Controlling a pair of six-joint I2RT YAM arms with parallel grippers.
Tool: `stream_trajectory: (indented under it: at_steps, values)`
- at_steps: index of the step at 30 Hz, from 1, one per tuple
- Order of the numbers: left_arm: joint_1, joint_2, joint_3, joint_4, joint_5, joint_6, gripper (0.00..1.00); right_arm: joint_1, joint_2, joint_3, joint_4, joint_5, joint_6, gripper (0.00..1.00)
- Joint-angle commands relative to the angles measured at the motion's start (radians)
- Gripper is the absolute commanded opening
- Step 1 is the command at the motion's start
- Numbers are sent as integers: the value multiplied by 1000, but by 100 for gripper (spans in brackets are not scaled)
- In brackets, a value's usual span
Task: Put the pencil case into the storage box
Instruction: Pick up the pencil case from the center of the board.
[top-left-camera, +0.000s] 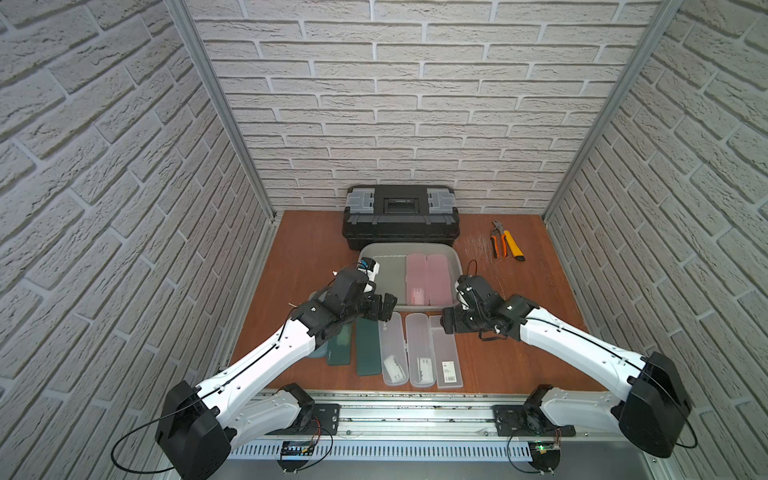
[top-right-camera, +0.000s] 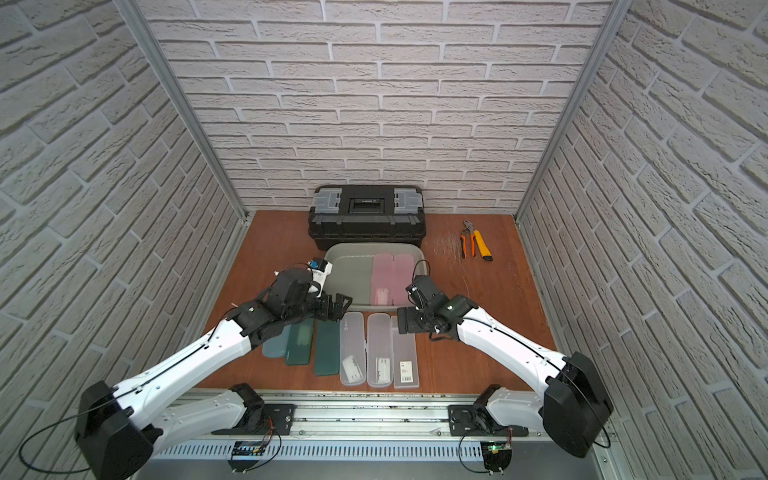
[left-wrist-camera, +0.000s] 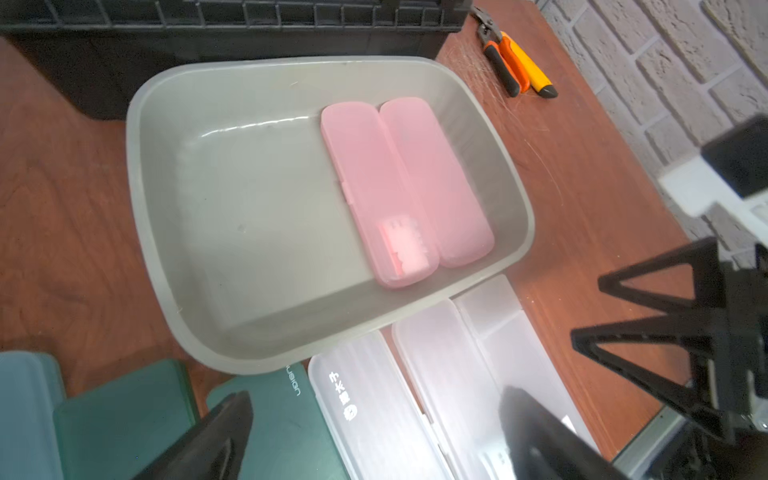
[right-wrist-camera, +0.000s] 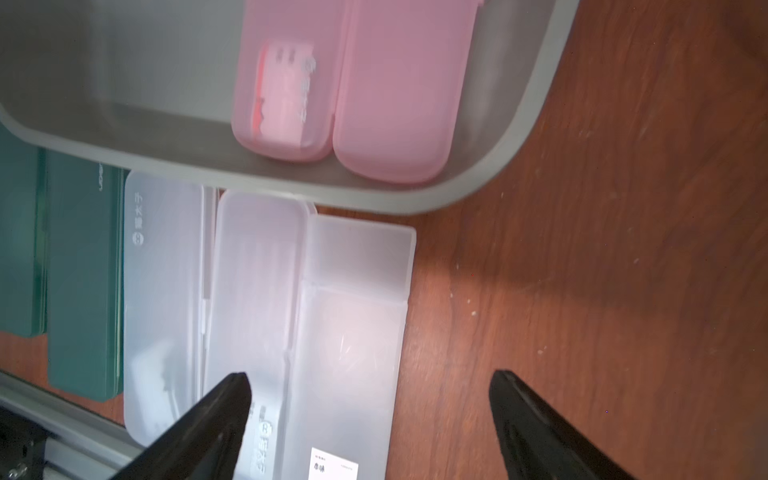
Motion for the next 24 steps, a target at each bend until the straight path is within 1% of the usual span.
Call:
stream_trajectory:
  at_steps: [1, 3, 6, 10, 14, 19, 24]
  values:
    - [-18, -67, -63, 49, -117, -121, 98, 12, -66, -101, 114, -111, 81, 94]
    - [-18, -90, -87, 59, -139, -147, 99, 21, -73, -145, 129, -124, 104, 94]
    - [-18, -97, -85, 50, -149, -150, 98, 43, -53, -177, 150, -142, 116, 93]
    - [-18, -76, -63, 30, -150, -138, 98, 78, 25, -177, 168, -145, 115, 89]
    - [-22, -50, -50, 27, -139, -140, 98, 116, 75, -153, 157, -90, 112, 88]
    - [-33, -10, -28, 35, -125, -135, 98, 124, 130, -137, 73, 19, 119, 83]
    - [-47, 40, 6, 39, -127, -118, 98, 123, 128, -137, -16, 109, 127, 82]
